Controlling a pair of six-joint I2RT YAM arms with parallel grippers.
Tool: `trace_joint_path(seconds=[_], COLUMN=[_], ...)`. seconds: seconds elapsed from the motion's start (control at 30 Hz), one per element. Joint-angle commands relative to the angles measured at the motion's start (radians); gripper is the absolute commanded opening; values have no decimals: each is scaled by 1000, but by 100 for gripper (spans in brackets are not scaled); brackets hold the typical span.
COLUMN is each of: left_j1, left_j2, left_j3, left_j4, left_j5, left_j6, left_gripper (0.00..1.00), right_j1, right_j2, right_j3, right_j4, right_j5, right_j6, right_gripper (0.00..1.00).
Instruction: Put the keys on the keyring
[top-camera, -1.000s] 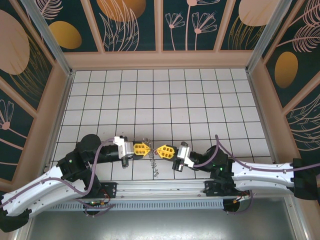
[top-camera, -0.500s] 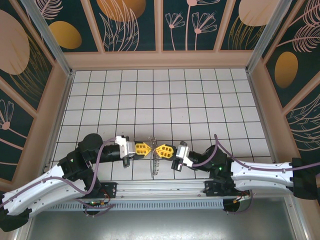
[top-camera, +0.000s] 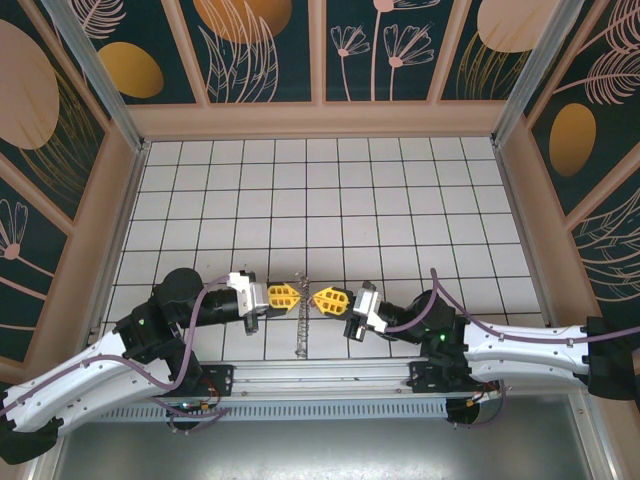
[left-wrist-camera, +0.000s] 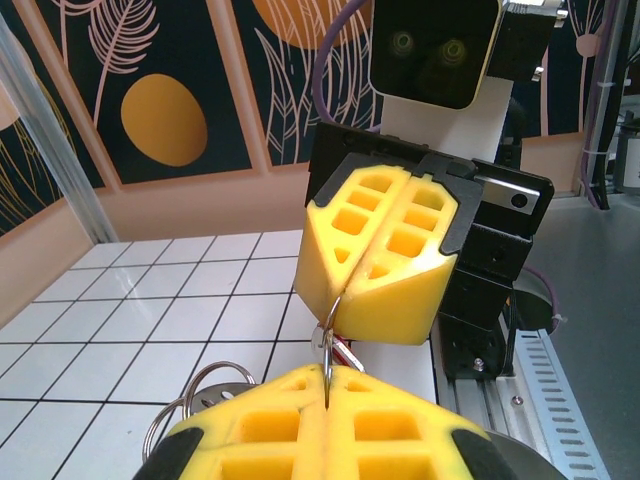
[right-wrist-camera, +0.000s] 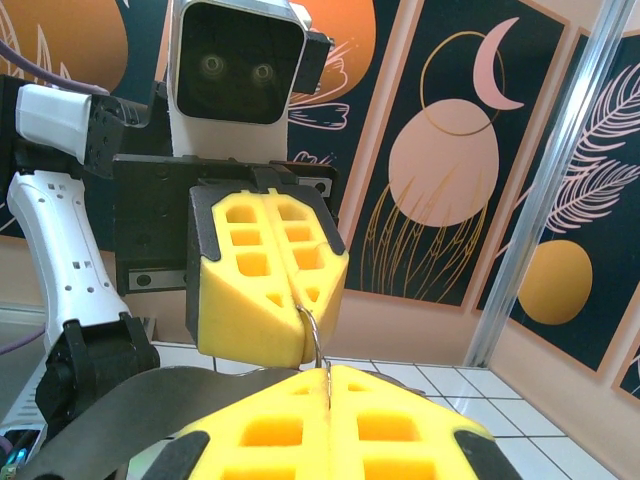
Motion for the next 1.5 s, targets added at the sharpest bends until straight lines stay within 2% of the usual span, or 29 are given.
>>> trace_joint_path(seconds=[0.0, 1.47], left_j1=[-4, -4], left_j2=[-11, -15], left_j3=[-2, 2], left_j4=[41, 33], left_j5=[-1, -37], left_j6=[13, 23], left_gripper=[0, 0], right_j1=[9, 8], right_j2=[0, 7], right_j3=[33, 48], right_j4=[34, 4], right_j5=[24, 7], right_j6=[10, 29], right_gripper=[0, 0])
